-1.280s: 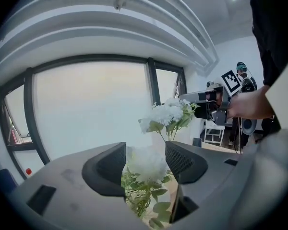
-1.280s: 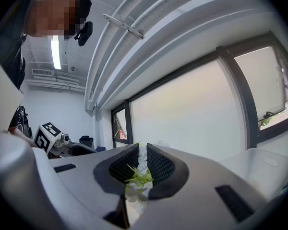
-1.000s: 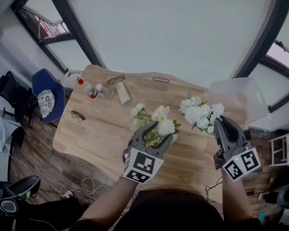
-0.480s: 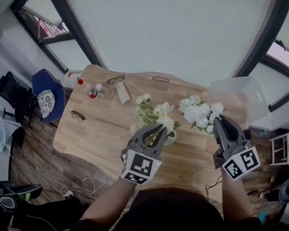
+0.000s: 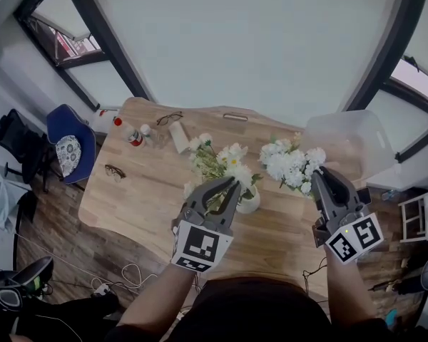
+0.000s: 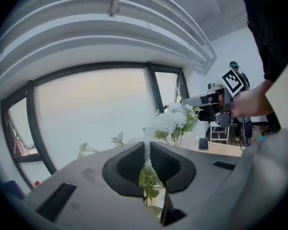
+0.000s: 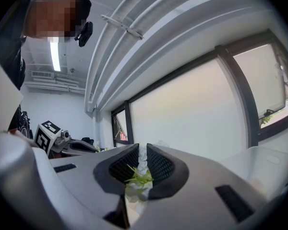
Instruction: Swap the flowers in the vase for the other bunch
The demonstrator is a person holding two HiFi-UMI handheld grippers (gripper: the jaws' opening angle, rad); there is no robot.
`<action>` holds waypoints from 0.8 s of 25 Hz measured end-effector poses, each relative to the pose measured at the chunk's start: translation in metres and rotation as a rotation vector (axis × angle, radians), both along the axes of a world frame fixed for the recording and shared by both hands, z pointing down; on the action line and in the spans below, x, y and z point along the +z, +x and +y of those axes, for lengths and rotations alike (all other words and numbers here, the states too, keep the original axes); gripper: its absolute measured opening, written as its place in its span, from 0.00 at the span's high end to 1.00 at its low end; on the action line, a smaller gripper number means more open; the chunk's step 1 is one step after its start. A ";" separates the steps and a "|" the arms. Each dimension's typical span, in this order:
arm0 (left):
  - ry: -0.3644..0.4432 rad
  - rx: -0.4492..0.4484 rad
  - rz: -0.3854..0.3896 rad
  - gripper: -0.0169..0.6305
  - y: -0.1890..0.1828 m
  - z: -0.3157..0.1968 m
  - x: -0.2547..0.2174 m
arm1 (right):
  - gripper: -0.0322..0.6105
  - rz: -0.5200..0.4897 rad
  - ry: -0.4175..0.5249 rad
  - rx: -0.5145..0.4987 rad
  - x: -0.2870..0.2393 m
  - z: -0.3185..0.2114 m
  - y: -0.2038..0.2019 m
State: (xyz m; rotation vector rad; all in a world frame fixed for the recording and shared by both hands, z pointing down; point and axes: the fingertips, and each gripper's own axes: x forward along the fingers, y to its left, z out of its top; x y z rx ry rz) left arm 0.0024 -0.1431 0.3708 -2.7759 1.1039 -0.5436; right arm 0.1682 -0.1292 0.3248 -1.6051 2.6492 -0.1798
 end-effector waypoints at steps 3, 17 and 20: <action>0.035 0.003 -0.005 0.92 -0.001 -0.002 -0.014 | 0.85 -0.001 0.008 -0.003 -0.004 0.001 -0.002; 0.138 -0.052 0.011 0.92 -0.025 0.001 -0.061 | 0.85 -0.008 0.067 -0.038 -0.038 0.010 -0.018; 0.163 -0.066 0.032 0.92 -0.032 -0.002 -0.077 | 0.85 0.004 0.088 -0.053 -0.053 0.010 -0.025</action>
